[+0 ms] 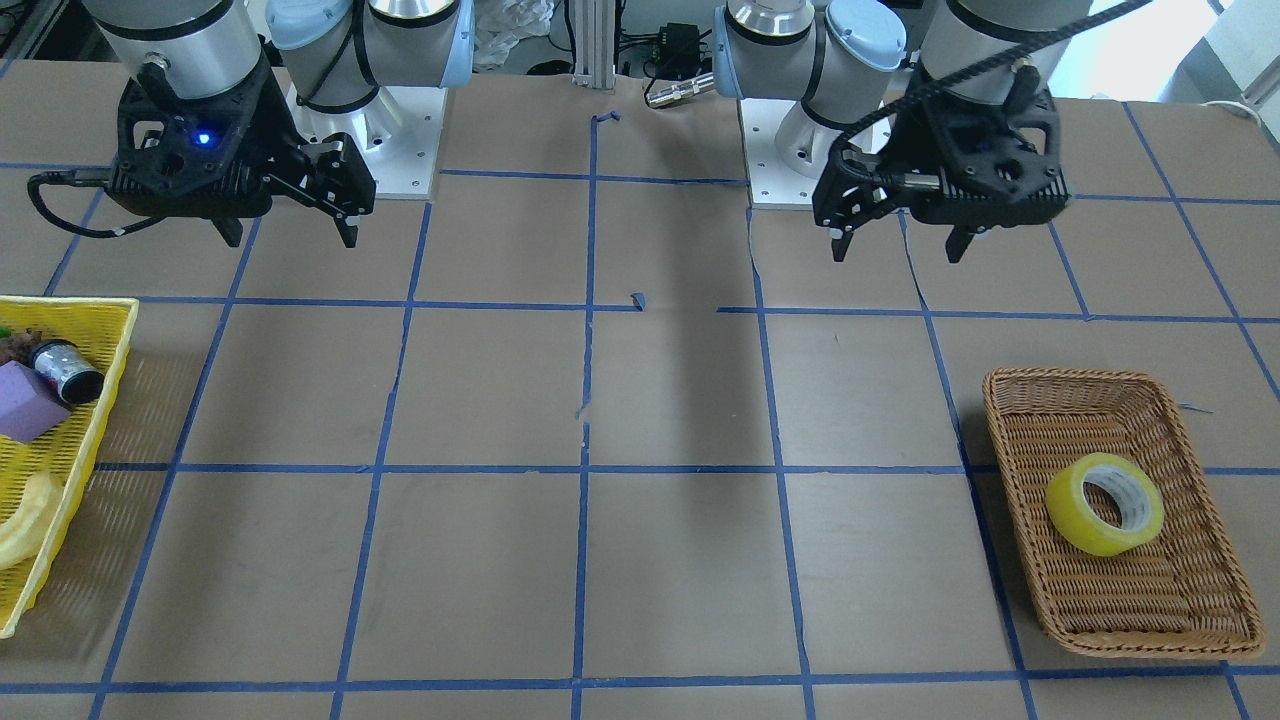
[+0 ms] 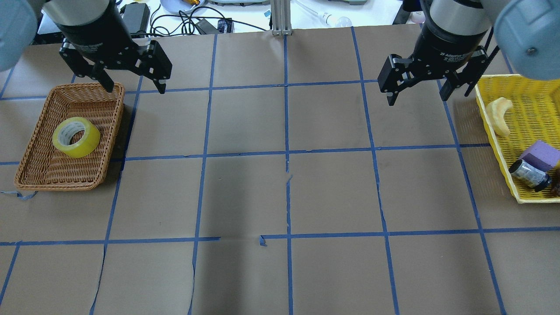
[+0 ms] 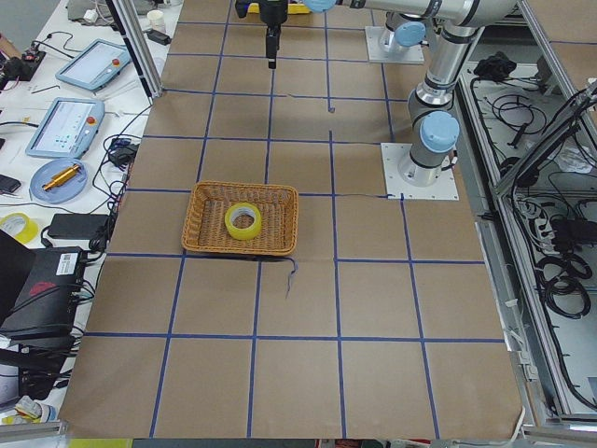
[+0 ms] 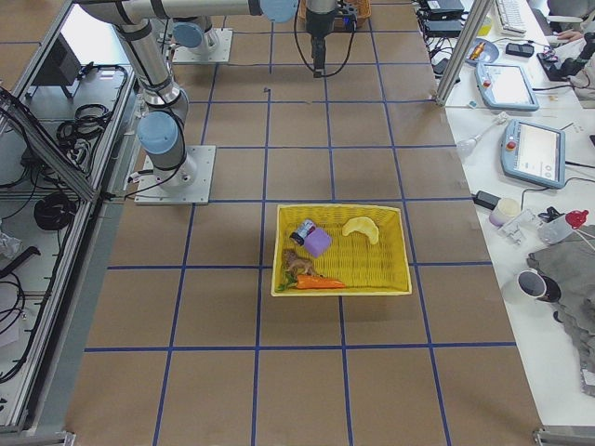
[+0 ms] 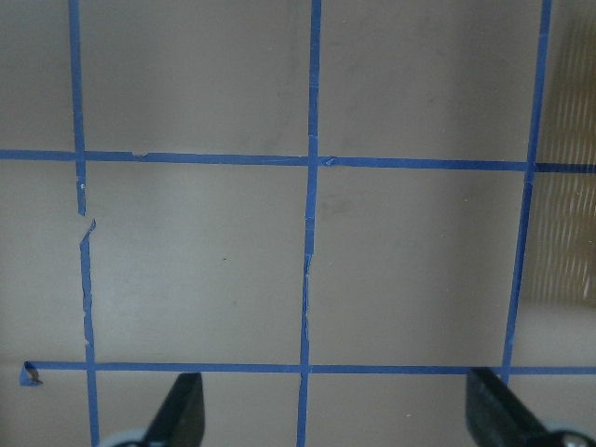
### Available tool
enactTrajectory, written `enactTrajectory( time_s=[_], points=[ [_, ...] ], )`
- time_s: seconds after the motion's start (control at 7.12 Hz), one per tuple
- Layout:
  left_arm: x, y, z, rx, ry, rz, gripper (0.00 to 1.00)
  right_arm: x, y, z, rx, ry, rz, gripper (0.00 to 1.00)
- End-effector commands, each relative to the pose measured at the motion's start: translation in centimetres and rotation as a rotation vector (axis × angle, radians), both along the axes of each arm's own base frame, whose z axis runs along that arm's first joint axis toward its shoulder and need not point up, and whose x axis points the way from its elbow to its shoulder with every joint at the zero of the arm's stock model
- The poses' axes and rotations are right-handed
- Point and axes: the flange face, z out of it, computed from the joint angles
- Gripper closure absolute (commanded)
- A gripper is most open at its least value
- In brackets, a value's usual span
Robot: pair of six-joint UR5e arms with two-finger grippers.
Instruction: Transfer tape with both arms
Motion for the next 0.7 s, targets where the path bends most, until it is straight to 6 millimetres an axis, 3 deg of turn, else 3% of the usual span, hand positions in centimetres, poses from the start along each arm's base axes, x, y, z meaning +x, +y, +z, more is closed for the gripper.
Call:
enactTrajectory(
  time_s=[0.0,0.56],
  points=[
    [-1.51,2.62,-0.11,-0.001,0.011,0.017,0.0,0.51,0.25,0.11,-0.001,-0.025,0.007,0.0],
    [-1.12,2.58,-0.34,0.005,0.015,0.013,0.0,0.46,0.38,0.05,0.005,-0.021,0.001,0.0]
  ],
)
